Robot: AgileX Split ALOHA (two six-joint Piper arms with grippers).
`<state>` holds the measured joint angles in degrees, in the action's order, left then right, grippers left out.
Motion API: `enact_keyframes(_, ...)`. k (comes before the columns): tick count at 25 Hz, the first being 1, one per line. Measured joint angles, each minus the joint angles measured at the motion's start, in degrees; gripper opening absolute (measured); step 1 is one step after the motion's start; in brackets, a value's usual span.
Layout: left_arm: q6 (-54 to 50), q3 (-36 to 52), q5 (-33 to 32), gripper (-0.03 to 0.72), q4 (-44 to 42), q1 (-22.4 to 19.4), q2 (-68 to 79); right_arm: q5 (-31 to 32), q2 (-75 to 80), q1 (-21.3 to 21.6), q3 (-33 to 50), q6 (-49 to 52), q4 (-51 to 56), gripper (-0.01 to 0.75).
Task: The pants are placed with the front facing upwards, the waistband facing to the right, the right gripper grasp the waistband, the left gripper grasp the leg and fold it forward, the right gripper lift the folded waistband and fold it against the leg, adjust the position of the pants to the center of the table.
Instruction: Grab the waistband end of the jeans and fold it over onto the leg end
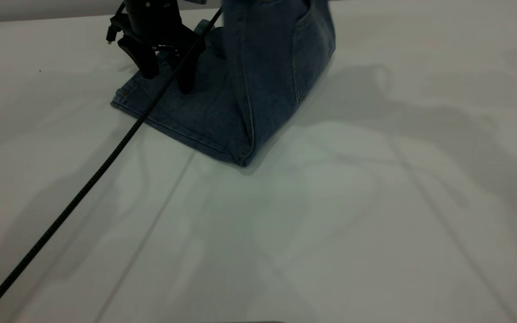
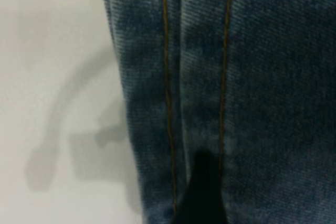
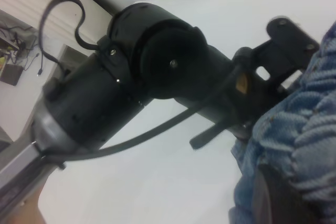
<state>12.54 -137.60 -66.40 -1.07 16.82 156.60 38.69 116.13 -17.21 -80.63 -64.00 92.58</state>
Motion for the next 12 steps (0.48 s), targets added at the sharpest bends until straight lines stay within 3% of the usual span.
enact_keyframes(5,0.0,-1.2,-0.7,0.569,0.0,-0.7,-2.8,-0.6,5.3,-0.6,-1.3,-6.1,7.7,0.053)
enact_keyframes(12,0.3,-10.6,-0.7,0.569,-0.2,-3.1,-10.4,-0.3,7.2,-0.6,-2.4,-11.4,9.5,0.053)
